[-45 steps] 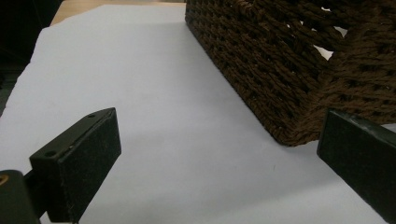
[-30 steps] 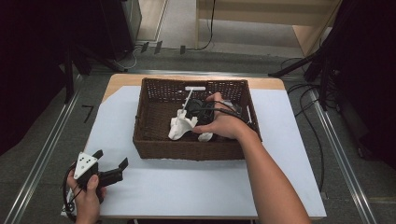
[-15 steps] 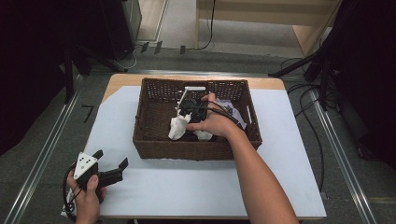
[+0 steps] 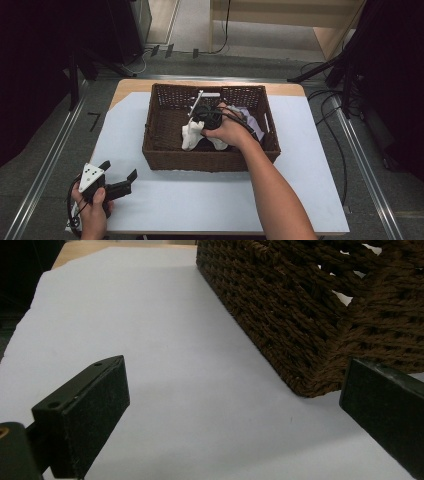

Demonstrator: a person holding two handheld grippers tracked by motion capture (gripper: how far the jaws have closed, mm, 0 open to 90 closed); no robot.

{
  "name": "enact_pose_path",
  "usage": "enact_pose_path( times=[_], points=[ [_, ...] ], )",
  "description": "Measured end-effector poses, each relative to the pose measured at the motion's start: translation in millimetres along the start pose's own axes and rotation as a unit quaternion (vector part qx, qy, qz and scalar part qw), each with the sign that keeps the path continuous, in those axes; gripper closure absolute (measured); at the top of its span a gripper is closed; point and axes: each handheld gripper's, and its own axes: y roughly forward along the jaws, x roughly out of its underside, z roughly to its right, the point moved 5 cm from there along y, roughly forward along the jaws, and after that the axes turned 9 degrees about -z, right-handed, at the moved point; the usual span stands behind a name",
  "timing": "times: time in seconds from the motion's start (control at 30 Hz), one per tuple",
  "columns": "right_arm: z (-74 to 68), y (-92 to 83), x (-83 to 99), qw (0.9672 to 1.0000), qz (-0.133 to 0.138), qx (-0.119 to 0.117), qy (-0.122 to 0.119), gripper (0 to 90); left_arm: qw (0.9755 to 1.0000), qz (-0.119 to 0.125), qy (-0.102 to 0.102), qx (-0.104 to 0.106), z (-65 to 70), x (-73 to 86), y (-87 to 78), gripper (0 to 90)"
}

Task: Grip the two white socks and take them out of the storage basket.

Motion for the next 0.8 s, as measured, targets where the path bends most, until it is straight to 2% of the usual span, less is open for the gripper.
enact_pose_path(
  times=[0.13,0.27,0.37,0.5,0.63,0.8],
  points=[
    [-0.6,-7.4,4.2,0.9999,0.004,-0.006,-0.010,79.2,1.0000,0.000,-0.001,-0.001,0.0,-0.1,0.3,0.4],
    [-2.1,-14.9,6.8,0.9997,0.011,0.005,-0.023,79.4,1.0000,-0.002,-0.001,-0.001,0.0,-0.1,0.2,0.4],
    [-2.5,-25.9,10.8,0.9989,0.010,0.019,-0.043,79.6,1.0000,-0.002,-0.002,-0.002,0.0,-0.1,0.2,0.4],
    [-0.9,-33.0,14.1,0.9986,0.007,0.022,-0.048,79.7,1.0000,-0.001,-0.002,-0.002,0.1,-0.1,0.4,0.4],
    [2.8,-44.2,23.4,0.9979,-0.015,0.029,-0.057,79.9,1.0000,-0.002,-0.003,-0.003,0.1,-0.1,0.4,0.4],
    [6.5,-52.6,31.7,0.9973,-0.027,0.026,-0.064,80.0,1.0000,-0.003,-0.001,-0.002,-0.1,-0.1,0.4,0.4]
  ],
)
